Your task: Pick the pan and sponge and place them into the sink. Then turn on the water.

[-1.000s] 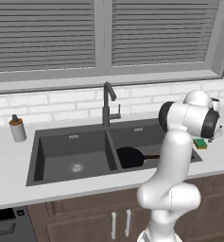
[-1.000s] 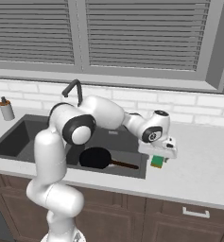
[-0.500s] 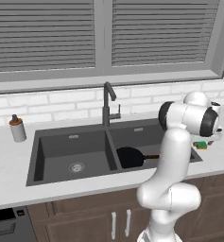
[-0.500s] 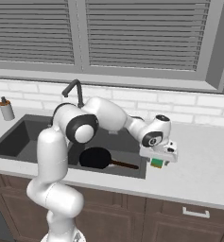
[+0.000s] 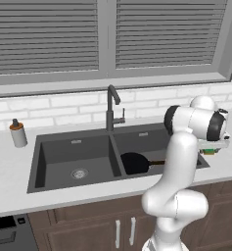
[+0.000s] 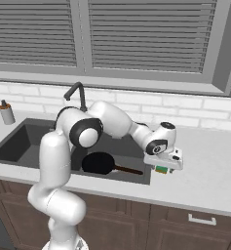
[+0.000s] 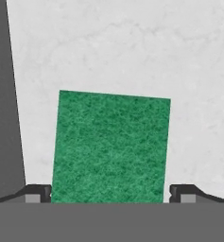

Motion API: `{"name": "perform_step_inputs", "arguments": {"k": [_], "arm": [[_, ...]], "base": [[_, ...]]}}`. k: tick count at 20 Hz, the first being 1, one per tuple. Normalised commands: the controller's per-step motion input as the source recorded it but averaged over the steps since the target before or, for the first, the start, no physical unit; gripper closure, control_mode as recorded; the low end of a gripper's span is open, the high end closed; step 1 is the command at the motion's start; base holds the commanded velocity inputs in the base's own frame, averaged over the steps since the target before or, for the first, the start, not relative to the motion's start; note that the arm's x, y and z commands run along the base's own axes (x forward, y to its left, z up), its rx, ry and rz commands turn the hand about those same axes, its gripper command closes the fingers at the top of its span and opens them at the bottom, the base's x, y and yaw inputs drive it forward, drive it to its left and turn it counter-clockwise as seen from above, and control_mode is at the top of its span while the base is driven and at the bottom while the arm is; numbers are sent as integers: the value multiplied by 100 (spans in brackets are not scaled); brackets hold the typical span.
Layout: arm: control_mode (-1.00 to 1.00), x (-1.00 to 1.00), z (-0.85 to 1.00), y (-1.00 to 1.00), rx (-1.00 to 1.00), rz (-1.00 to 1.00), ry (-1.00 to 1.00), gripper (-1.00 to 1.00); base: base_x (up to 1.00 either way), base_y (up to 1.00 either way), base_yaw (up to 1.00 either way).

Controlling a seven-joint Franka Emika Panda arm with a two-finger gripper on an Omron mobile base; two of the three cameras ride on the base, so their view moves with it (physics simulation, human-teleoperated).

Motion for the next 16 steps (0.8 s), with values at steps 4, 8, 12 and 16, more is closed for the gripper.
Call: {"name": "perform_step_inputs", "arguments": {"k": [4,8,12,16], "arm": [[-100,0,0,0,0,0,0,100],[-100,0,0,0,1,0,0,100],[-100,0,4,0,0,1,0,100],[-100,-2,32,0,2,2,-9,100]], "base": [[0,0,0],[0,0,0],[0,0,0],[0,0,0]]}}
